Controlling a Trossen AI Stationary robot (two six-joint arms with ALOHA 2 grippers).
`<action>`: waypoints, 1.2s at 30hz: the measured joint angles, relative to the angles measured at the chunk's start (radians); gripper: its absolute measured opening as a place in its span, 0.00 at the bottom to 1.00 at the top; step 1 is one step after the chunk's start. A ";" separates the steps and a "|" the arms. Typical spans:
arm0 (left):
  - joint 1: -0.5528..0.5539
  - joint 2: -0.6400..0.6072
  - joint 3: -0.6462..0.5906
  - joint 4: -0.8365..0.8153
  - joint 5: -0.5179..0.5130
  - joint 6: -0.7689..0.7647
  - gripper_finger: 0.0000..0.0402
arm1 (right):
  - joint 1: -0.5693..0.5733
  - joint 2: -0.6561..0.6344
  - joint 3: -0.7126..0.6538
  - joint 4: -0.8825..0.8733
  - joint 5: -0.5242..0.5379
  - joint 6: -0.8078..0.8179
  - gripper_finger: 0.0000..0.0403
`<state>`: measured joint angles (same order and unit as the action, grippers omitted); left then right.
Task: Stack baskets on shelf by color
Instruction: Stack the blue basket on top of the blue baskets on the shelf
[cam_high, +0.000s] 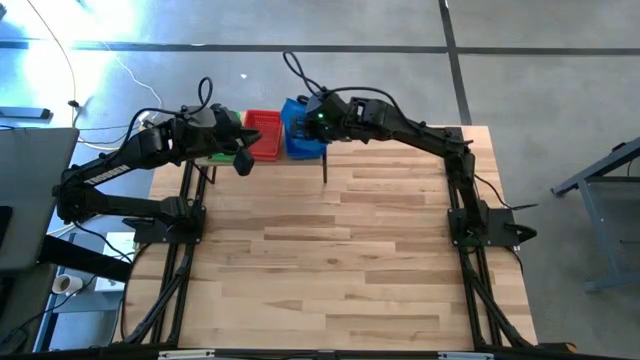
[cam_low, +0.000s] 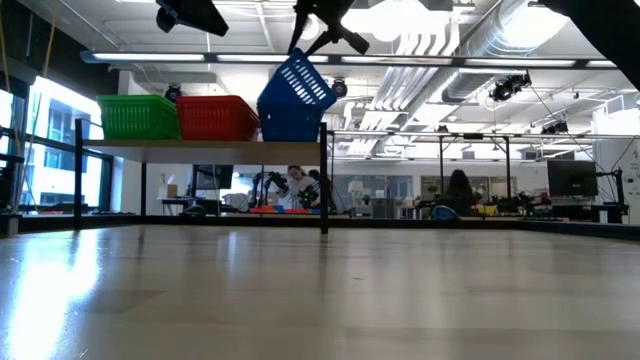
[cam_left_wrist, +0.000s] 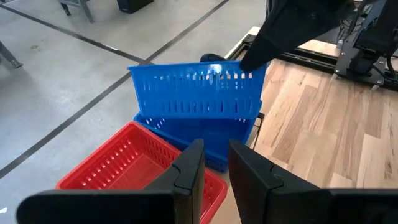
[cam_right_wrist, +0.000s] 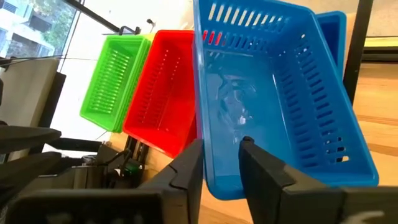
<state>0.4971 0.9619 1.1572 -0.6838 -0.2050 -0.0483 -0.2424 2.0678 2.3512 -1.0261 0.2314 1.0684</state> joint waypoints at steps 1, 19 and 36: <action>0.000 0.000 0.000 0.000 0.000 0.000 0.16 | 0.000 0.000 0.000 0.004 0.000 -0.002 0.23; 0.000 0.000 0.000 0.000 0.000 0.016 0.16 | 0.000 -0.027 0.004 0.014 0.007 -0.066 0.24; 0.000 0.000 0.000 0.000 0.001 0.033 0.16 | -0.124 -0.022 -0.014 -0.114 -0.002 -0.158 0.24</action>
<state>0.4969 0.9615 1.1572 -0.6838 -0.2043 -0.0151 -0.3663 2.0457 2.3370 -1.1403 0.2298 0.9099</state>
